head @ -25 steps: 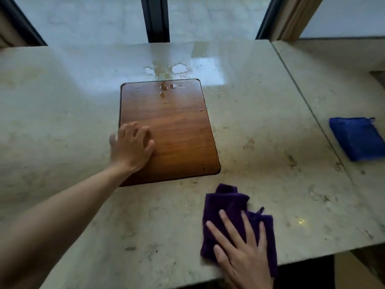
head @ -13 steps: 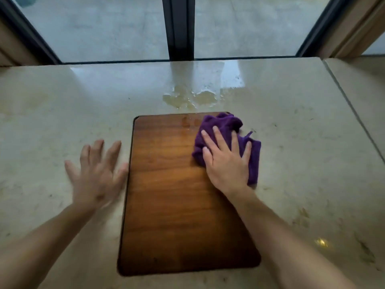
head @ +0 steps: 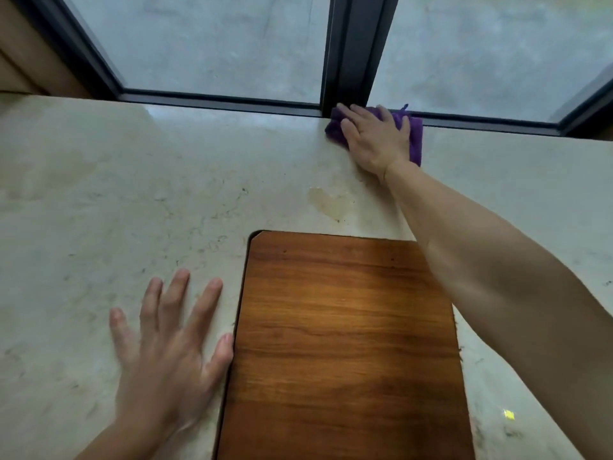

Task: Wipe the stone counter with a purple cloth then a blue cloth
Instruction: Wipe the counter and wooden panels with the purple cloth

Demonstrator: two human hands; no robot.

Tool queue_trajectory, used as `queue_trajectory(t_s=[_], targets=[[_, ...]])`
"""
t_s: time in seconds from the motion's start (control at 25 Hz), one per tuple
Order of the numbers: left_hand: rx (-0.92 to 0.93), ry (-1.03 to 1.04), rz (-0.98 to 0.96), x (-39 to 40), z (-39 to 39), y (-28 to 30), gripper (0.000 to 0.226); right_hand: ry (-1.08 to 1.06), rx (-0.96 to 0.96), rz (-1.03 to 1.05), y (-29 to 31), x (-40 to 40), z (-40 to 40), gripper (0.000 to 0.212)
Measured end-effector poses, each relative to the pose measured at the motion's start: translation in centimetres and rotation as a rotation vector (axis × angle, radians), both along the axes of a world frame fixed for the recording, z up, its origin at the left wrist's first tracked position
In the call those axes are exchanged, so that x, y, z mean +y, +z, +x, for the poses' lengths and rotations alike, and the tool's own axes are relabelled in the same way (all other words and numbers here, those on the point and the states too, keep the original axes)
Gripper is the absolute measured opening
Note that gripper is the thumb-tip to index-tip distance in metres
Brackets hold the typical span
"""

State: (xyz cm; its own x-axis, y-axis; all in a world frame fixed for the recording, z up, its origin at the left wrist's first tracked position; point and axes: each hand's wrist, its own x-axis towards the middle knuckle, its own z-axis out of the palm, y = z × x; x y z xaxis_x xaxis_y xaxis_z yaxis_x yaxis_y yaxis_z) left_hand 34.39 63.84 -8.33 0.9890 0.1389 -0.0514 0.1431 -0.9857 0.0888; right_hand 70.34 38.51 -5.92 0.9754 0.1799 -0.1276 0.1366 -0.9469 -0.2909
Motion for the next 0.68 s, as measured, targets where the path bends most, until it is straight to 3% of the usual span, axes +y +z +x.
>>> queue_trajectory(t_s=[0.24, 0.68], targets=[[0.060, 0.037, -0.024, 0.4, 0.2, 0.6, 0.070, 0.167, -0.013, -0.004, 0.2, -0.6, -15.0, 0.049], [0.009, -0.069, -0.092, 1.4, -0.8, 1.2, 0.062, -0.012, -0.089, -0.168, 0.0, -3.2, -67.5, 0.051]])
